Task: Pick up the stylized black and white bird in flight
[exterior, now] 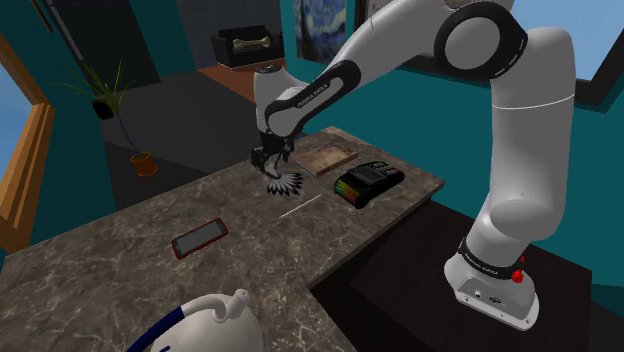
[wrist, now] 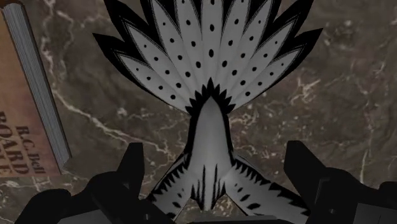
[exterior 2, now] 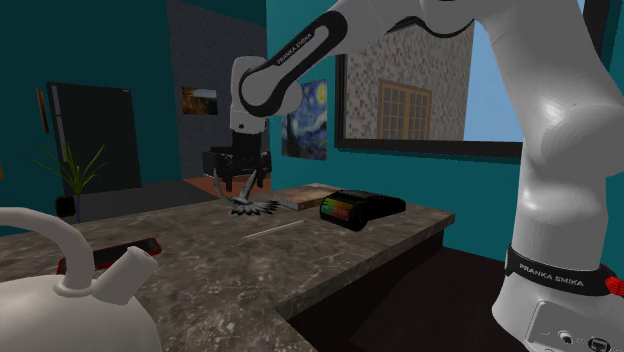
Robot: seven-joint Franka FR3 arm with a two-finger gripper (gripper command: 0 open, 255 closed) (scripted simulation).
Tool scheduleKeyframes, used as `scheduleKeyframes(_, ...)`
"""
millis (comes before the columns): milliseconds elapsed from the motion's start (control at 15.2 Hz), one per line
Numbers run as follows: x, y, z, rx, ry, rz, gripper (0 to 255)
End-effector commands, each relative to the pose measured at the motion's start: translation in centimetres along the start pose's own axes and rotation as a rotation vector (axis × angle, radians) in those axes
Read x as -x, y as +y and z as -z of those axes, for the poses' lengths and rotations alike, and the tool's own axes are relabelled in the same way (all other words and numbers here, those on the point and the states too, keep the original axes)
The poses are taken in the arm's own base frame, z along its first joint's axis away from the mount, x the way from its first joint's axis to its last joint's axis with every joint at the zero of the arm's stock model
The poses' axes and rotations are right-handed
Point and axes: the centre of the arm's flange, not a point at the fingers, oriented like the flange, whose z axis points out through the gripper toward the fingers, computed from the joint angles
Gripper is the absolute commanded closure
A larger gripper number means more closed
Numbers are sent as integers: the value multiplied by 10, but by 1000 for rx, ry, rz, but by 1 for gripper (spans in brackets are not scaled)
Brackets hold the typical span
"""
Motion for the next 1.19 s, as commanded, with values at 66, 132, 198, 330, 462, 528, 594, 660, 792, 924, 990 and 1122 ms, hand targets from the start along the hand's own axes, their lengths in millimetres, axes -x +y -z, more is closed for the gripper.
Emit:
scheduleKeyframes(66,0,-2,-15,1,3,-2,0)
scheduleKeyframes(132,1,-2,-21,1,3,-2,0)
scheduleKeyframes(198,2,-2,-26,1,3,-2,0)
scheduleKeyframes(330,3,-2,-34,1,3,-2,0)
scheduleKeyframes(462,4,-2,-35,1,3,-2,255)
scheduleKeyframes(528,4,-2,-35,1,3,-2,255)
scheduleKeyframes(594,4,-2,-35,1,3,-2,255)
scheduleKeyframes(660,4,-2,-35,1,3,-2,255)
scheduleKeyframes(792,4,-1,-35,1,3,-2,255)
scheduleKeyframes(924,4,-2,-35,1,3,-2,255)
scheduleKeyframes(990,4,-2,-35,1,3,-2,255)
scheduleKeyframes(1122,2,-2,-29,1,3,-2,255)
